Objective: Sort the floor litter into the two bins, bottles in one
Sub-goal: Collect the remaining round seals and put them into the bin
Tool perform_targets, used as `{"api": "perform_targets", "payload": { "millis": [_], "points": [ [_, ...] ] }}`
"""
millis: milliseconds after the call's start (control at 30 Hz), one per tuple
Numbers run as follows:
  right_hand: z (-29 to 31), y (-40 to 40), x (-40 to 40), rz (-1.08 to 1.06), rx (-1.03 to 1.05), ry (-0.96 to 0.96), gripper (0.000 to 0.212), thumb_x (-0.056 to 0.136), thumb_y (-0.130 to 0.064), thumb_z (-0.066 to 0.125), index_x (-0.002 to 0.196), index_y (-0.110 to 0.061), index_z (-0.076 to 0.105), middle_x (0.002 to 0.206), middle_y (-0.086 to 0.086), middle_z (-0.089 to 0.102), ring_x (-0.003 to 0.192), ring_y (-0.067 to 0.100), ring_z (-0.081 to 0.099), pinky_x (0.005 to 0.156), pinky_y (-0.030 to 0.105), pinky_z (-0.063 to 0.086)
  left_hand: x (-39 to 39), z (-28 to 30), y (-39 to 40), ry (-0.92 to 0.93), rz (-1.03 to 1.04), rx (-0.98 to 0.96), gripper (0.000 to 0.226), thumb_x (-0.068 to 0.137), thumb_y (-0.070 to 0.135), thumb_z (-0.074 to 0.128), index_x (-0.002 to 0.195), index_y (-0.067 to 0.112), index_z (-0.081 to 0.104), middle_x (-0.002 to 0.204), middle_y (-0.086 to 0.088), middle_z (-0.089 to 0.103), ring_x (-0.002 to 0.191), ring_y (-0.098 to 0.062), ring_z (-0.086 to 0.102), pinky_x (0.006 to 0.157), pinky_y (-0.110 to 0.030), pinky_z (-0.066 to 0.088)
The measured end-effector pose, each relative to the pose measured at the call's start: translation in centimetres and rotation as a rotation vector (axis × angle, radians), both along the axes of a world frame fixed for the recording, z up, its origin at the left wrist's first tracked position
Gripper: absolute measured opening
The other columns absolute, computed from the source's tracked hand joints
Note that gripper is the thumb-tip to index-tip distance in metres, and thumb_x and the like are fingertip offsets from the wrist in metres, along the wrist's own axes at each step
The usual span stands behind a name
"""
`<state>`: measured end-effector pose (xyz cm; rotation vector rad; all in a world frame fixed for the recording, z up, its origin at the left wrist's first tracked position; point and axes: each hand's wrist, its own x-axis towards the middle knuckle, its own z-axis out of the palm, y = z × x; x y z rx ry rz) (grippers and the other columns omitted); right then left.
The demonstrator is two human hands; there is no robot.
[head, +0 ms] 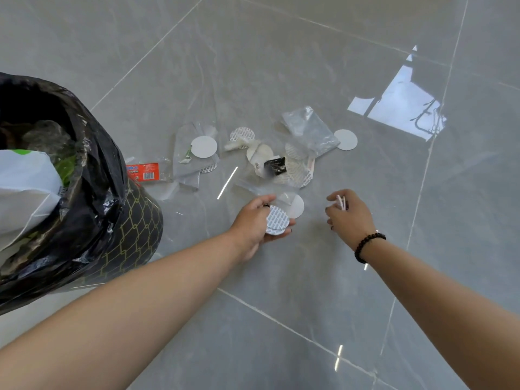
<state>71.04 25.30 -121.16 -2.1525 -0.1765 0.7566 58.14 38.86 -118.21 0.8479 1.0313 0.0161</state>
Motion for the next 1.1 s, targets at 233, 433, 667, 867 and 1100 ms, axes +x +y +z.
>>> {"api": "perform_targets", "payload": {
  "millis": [233, 433, 667, 867, 1100],
  "points": [
    [-0.4, 3.0, -0.8, 0.437, -0.258, -0.222, 0.066, 0.071, -0.043, 0.078, 0.125, -0.018, 0.049, 0.120, 0.002, 0.041, 0.098, 0.023, 0.056, 0.086, 0.032, 0.047, 2.5, 1.3, 2.9, -0.061, 0.074, 0.083, 0.045, 0.097, -0.004, 0.038, 0.138, 0.015, 0.045, 0.101, -0.022, 0.068, 0.068, -0.023, 0.073, 0.057, -0.029, 0.059],
    [-0.7, 5.5, -1.0, 0.466, -0.280, -0.251, 0.055, 0.071, -0.041, 0.077, 0.113, -0.014, 0.053, 0.118, 0.001, 0.040, 0.101, 0.024, 0.053, 0.087, 0.036, 0.049, 2.2, 0.9, 4.4, -0.065, 0.105, 0.144, 0.037, 0.099, 0.001, 0.035, 0.128, 0.017, 0.051, 0.082, -0.012, 0.070, 0.076, -0.023, 0.072, 0.070, -0.033, 0.056],
    [-0.4, 4.5, -1.4, 0.496, -0.230, -0.338, 0.034, 0.083, -0.018, 0.062, 0.112, -0.010, 0.046, 0.111, 0.006, 0.049, 0.094, 0.024, 0.051, 0.075, 0.027, 0.039, 1.6, -0.7, 3.5, -0.014, 0.066, 0.176, 0.030, 0.098, 0.001, 0.039, 0.117, 0.017, 0.056, 0.107, -0.007, 0.062, 0.070, -0.015, 0.073, 0.062, -0.029, 0.053],
    [-0.3, 3.2, 0.4, 0.172, 0.011, -0.010, 0.048, 0.081, 0.003, 0.048, 0.119, -0.027, 0.050, 0.105, 0.002, 0.051, 0.097, 0.026, 0.056, 0.070, 0.042, 0.057, 2.3, -0.7, 2.5, -0.013, 0.011, 0.170, 0.032, 0.098, 0.000, 0.037, 0.119, 0.016, 0.055, 0.108, -0.007, 0.065, 0.077, -0.019, 0.073, 0.062, -0.029, 0.052],
    [0.7, 5.9, 4.4, -0.017, -0.012, -0.136, 0.026, 0.083, -0.002, 0.042, 0.093, -0.018, 0.059, 0.096, 0.001, 0.052, 0.082, 0.020, 0.050, 0.052, 0.025, 0.040, 1.2, 0.1, 2.8, 0.017, -0.051, 0.209, 0.037, 0.096, -0.002, 0.036, 0.118, 0.020, 0.057, 0.117, -0.007, 0.066, 0.083, -0.020, 0.073, 0.062, -0.026, 0.052]
  ]
}}
